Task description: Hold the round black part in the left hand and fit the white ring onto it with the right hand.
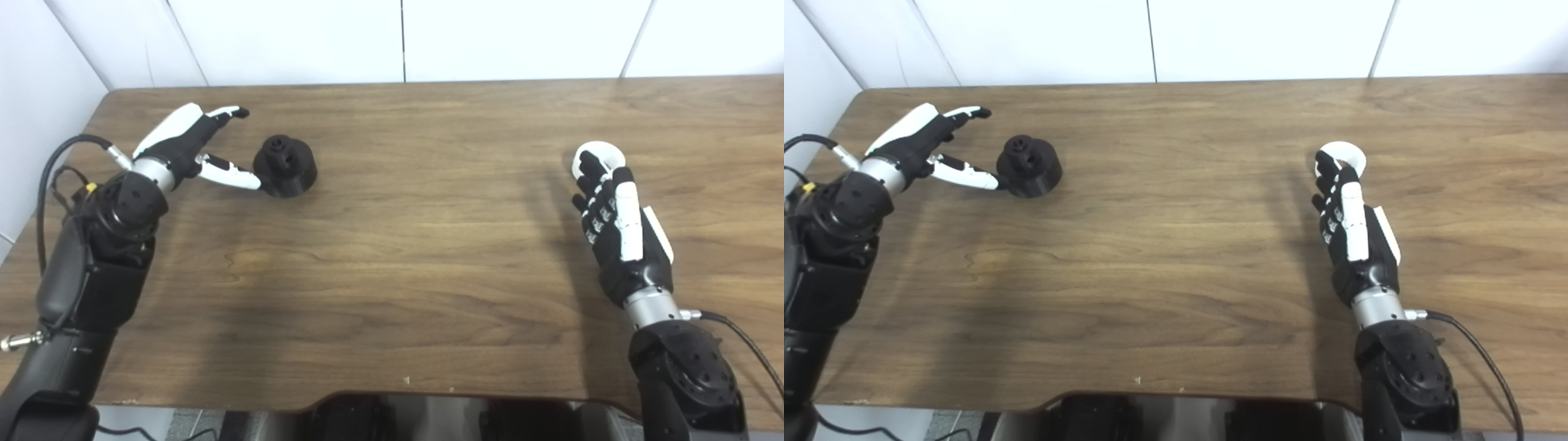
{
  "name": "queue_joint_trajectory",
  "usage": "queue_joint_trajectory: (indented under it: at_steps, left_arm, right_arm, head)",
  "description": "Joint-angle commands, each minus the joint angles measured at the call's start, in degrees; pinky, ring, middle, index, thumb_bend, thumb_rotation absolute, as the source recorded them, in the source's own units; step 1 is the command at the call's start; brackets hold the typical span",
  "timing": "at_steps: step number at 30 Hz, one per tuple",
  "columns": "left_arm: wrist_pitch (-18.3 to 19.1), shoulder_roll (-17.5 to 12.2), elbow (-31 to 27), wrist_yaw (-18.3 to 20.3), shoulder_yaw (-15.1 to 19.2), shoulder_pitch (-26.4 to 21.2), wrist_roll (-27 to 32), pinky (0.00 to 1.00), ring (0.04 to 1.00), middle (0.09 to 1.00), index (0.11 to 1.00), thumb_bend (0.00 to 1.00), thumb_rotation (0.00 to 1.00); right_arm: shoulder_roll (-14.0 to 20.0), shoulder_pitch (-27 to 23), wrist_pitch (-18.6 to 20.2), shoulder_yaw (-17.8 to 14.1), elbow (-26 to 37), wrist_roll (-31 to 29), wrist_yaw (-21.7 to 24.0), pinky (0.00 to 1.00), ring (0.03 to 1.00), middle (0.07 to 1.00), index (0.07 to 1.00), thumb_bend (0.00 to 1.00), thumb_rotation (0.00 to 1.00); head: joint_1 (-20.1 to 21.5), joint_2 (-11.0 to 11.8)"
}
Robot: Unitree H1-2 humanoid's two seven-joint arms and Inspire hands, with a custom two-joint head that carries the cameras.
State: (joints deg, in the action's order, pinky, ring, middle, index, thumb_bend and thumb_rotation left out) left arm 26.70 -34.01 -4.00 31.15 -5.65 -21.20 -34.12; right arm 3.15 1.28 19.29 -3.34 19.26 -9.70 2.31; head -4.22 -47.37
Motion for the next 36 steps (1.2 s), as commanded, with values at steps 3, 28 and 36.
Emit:
queue_joint_trajectory:
  at_steps: [3,28,36]
  left_arm:
    - [-1.3,-3.0,1.0,-1.8,-1.6,-3.8,-1.8,0.95,1.000,0.976,0.915,0.99,0.27]
    - [-0.5,-2.1,1.6,-2.3,-3.4,-4.0,-0.8,0.94,1.000,0.979,0.895,0.99,0.23]
    - [-1.6,-2.1,2.2,-3.3,-4.7,-4.6,-1.2,0.94,1.000,0.965,0.892,0.98,0.24]
  right_arm:
    - [0.1,-0.8,-2.6,-0.2,1.1,-0.3,0.5,1.00,1.000,0.985,0.936,0.53,1.00]
    - [0.0,-0.4,-2.1,-0.3,1.9,-0.4,0.3,1.00,1.000,0.984,0.933,0.53,1.00]
    - [0.0,-0.1,-2.5,-0.2,1.7,-0.4,0.4,1.00,1.000,0.979,0.933,0.52,1.00]
  head:
    - [0.0,0.0]
    - [-0.1,0.0]
    - [0.1,0.2]
